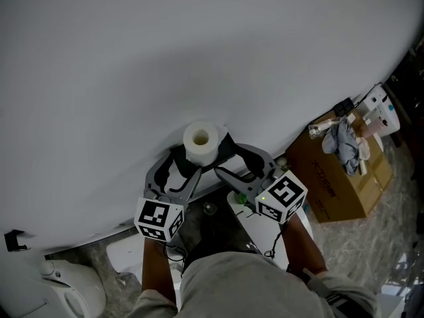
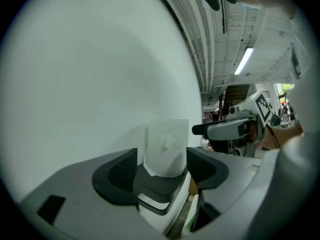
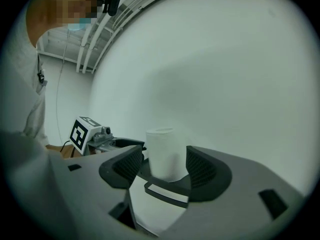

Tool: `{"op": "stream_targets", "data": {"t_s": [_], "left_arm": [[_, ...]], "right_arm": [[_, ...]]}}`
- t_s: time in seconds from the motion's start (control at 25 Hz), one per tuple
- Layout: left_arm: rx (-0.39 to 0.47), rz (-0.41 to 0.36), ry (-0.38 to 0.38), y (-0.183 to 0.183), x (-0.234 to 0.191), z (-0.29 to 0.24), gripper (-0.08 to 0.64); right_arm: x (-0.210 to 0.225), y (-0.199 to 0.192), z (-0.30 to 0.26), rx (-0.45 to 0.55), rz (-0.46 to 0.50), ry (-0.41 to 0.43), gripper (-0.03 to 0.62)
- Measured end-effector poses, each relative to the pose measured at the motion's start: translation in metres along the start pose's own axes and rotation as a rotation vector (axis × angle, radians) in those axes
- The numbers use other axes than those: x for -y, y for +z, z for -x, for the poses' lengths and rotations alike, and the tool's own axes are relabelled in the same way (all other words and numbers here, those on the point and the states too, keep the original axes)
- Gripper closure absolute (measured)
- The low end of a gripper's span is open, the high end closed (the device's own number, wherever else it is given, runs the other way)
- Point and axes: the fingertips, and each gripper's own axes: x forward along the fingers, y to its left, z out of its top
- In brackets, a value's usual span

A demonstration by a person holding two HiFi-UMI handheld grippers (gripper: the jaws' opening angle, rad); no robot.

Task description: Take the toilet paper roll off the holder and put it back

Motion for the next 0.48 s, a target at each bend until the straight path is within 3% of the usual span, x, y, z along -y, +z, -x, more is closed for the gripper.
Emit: {"op": "stream_targets", "data": {"t_s": [0.24,0.48], "left_arm": [[0.062,0.027,-0.165,0.013,0.005,-0.003,0.233],[0.049,-0.018,-0.21,0.011,0.006,-0.012,0.224]], "right_arm": [[0.002,0.008,-0.015,-0.008,-0.056,0.078,0.305],[0.006,0.008,-0.027,-0.017,-0.107,0.105,0.287]]}}
